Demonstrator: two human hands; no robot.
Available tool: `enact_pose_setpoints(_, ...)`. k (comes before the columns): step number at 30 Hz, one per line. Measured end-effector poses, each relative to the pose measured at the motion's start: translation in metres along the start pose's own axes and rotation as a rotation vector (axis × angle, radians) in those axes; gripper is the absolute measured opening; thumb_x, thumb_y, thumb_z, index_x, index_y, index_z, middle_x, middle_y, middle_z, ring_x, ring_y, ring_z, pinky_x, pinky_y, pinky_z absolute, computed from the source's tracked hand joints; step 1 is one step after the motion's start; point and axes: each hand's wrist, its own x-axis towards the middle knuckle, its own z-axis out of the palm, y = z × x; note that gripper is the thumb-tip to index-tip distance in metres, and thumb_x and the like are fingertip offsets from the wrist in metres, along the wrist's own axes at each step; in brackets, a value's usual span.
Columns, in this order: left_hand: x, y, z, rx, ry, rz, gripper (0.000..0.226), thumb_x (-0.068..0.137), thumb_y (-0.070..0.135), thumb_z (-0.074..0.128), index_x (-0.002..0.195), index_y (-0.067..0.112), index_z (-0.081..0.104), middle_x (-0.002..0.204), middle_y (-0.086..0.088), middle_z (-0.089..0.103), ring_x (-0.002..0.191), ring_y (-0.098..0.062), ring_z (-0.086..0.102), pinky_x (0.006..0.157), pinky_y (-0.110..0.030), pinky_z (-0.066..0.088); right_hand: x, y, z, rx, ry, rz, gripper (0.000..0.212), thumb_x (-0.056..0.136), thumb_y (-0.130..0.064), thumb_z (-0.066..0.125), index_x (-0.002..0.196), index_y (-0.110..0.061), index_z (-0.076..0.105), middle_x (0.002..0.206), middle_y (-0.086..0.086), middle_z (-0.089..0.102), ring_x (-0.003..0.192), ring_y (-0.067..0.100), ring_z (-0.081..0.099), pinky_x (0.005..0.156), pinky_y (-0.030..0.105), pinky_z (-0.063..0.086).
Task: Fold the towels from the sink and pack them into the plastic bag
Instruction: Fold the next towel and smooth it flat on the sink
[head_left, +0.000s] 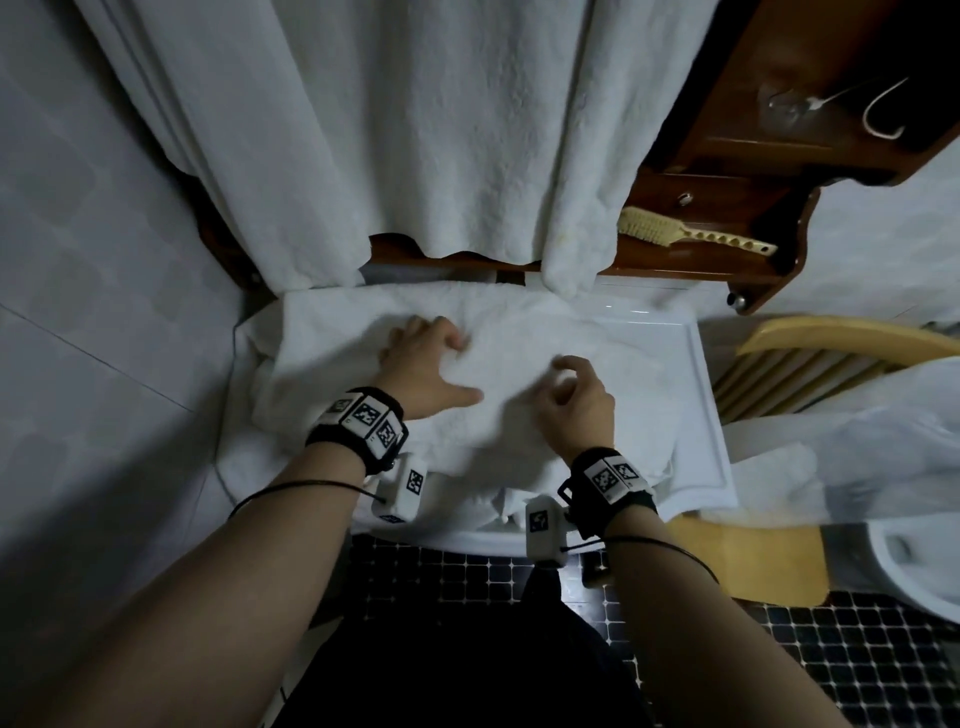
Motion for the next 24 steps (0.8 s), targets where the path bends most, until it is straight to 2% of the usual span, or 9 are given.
enact_pose_setpoints(3,0.008,0.043,0.019,0.055,0.003,0.165,0.047,0.071,0.047,0.09,0.105,0.037,0.058,0.119,0.011,0.043,0.117,-0.022,0.042,0.104,-0.048,0.041,0.017,0.007,-0.021,0.155,-0.033,0.138,0.015,0.093,-0.029,0.066,0.104,-0.027,0.075,0.074,0.0,0.076,0.064,0.02,0.072,0.065,0.033,0.062)
enact_pose_setpoints(5,0.015,0.068,0.032,0.087,0.0,0.238,0.036,0.074,0.039,0.089,0.102,0.036,0.066,0.118,0.012,0.043,0.119,-0.02,0.041,0.107,-0.046,0.038,0.026,0.021,-0.041,0.167,0.137,0.207,0.016,0.093,-0.035,0.066,0.096,-0.023,0.076,0.079,0.0,0.078,0.071,0.024,0.072,0.069,0.031,0.057)
enact_pose_setpoints(8,0.026,0.1,0.055,0.128,0.021,0.284,0.03,0.077,0.033,0.087,0.104,0.037,0.073,0.115,0.014,0.046,0.12,-0.019,0.041,0.107,-0.043,0.035,0.028,0.063,-0.071,0.177,0.286,0.428,0.017,0.098,-0.03,0.062,0.11,-0.018,0.063,0.092,0.008,0.072,0.083,0.03,0.064,0.072,0.03,0.042)
enact_pose_setpoints(11,0.031,0.122,0.076,0.228,-0.025,0.267,0.041,0.08,0.033,0.083,0.116,0.047,0.068,0.12,0.019,0.046,0.123,-0.016,0.037,0.096,-0.031,0.021,0.028,0.113,-0.087,0.162,0.142,0.592,0.038,0.099,-0.032,0.059,0.132,-0.015,0.053,0.119,0.016,0.068,0.111,0.039,0.064,0.087,0.039,0.049)
enact_pose_setpoints(14,0.034,0.138,0.091,0.346,-0.148,0.196,0.056,0.081,0.035,0.077,0.127,0.055,0.052,0.125,0.018,0.039,0.12,-0.016,0.029,0.09,-0.033,0.019,0.033,0.143,-0.095,0.208,-0.108,0.641,0.058,0.099,-0.042,0.057,0.147,-0.01,0.051,0.144,0.014,0.058,0.131,0.036,0.055,0.107,0.04,0.042)
enact_pose_setpoints(18,0.044,0.148,0.096,0.451,-0.174,0.092,0.057,0.079,0.038,0.078,0.12,0.056,0.044,0.121,0.016,0.037,0.112,-0.019,0.033,0.091,-0.041,0.032,0.044,0.194,-0.078,0.457,-0.298,0.727,0.076,0.075,-0.072,0.06,0.132,-0.021,0.062,0.137,0.005,0.065,0.119,0.027,0.061,0.111,0.052,0.048)
enact_pose_setpoints(20,0.047,0.149,0.1,0.464,-0.17,0.066,0.057,0.078,0.037,0.081,0.118,0.054,0.043,0.119,0.015,0.037,0.111,-0.019,0.033,0.09,-0.041,0.031,0.047,0.205,-0.076,0.539,-0.312,0.735,0.09,0.067,-0.079,0.065,0.138,-0.023,0.061,0.139,-0.002,0.063,0.123,0.025,0.06,0.111,0.052,0.048)
enact_pose_setpoints(22,0.049,0.149,0.104,0.467,-0.154,0.048,0.057,0.079,0.034,0.081,0.116,0.052,0.043,0.119,0.015,0.037,0.112,-0.019,0.032,0.092,-0.042,0.032,0.044,0.189,-0.091,0.589,-0.27,0.757,0.094,0.062,-0.08,0.076,0.133,-0.018,0.067,0.133,-0.001,0.07,0.118,0.026,0.067,0.107,0.048,0.053)
enact_pose_setpoints(24,0.049,0.147,0.109,0.462,-0.144,0.039,0.058,0.079,0.031,0.081,0.115,0.052,0.043,0.12,0.015,0.037,0.114,-0.019,0.032,0.094,-0.041,0.031,0.041,0.177,-0.105,0.658,-0.262,0.757,0.078,0.064,-0.067,0.085,0.12,-0.014,0.074,0.115,0.003,0.079,0.107,0.028,0.075,0.102,0.046,0.057)
